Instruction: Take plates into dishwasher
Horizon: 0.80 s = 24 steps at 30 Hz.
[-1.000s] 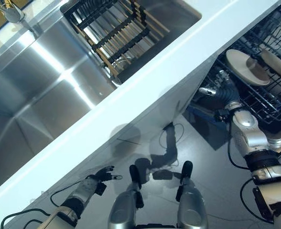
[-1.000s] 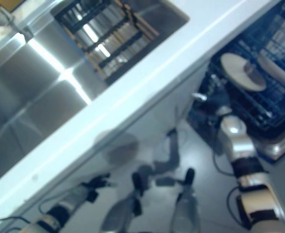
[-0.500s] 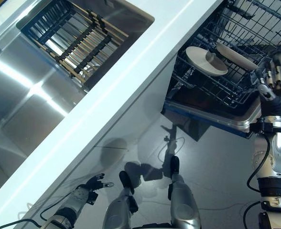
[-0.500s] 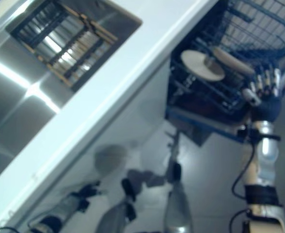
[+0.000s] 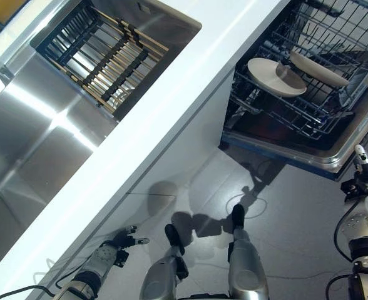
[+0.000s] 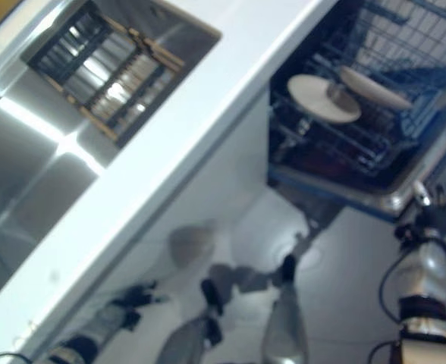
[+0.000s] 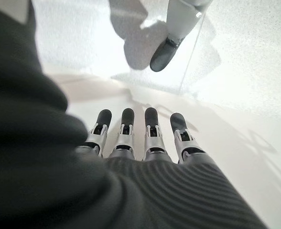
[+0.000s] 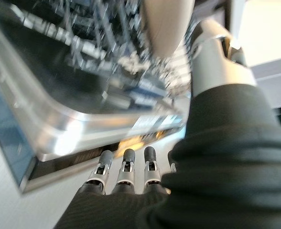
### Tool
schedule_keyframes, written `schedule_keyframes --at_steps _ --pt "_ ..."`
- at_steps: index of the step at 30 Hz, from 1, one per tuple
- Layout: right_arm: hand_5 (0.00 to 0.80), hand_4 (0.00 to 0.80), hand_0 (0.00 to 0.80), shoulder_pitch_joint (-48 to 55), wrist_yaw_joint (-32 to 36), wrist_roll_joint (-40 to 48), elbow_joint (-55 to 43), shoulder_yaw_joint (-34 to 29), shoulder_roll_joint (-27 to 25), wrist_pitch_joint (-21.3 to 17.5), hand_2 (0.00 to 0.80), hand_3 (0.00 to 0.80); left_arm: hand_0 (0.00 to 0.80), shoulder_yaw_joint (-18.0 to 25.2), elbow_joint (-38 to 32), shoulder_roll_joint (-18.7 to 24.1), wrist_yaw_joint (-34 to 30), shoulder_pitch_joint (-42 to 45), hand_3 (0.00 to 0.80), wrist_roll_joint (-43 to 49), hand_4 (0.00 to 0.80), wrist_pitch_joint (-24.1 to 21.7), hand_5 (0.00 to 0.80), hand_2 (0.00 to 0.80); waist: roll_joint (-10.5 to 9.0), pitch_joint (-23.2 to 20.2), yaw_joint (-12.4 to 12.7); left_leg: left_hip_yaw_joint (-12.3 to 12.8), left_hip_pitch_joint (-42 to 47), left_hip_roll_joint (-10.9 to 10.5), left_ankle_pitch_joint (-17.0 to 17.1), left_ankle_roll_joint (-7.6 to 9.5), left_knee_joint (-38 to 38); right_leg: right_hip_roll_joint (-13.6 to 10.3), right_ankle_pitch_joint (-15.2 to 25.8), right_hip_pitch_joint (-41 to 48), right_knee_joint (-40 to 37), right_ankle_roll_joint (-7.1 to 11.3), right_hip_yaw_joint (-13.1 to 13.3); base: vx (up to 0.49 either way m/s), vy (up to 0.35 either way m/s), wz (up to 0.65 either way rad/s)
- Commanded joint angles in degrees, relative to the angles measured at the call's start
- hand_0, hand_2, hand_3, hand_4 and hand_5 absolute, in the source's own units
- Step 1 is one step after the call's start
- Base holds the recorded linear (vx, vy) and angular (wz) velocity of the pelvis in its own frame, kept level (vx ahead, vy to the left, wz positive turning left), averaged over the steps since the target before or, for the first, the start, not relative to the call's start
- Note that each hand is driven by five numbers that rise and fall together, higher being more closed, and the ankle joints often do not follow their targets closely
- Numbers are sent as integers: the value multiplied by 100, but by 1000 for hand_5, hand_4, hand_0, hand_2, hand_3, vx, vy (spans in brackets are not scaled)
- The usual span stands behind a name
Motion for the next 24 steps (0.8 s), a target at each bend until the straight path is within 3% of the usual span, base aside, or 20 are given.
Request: schedule_keyframes --at_steps 1,12,19,24 --pt "0 0 0 -467 -451 -59 379 -221 -498 -59 0 0 0 -68 144 213 47 -196 0 -209 0 -47 0 0 -156 -99 183 -229 -570 178 -298 42 1002 -293 -739 -501 1380 -47 118 -20 -29 5" --pt "0 0 0 -170 -1038 -22 1611 -863 -987 85 0 0 0 -151 121 227 -57 -347 0 -393 0 -98 0 0 90 18 77 -338 -819 166 -252 13 1185 -274 -1060 -876 1939 -194 262 -7 -19 3" --pt "0 0 0 -183 -486 -100 2046 -735 -1153 726 0 0 0 -161 -6 322 -103 -437 0 -352 0 40 0 0 162 61 79 -350 -974 183 -261 5 1329 -304 -1139 -1093 2160 -224 308 -13 -47 3" --pt "0 0 0 -410 -65 -361 2121 -434 -1175 947 0 0 0 -117 -68 447 -141 -458 0 -291 0 12 0 0 173 128 119 -370 -1085 225 -230 -17 1378 -227 -1169 -1235 2241 -275 282 -29 -112 0"
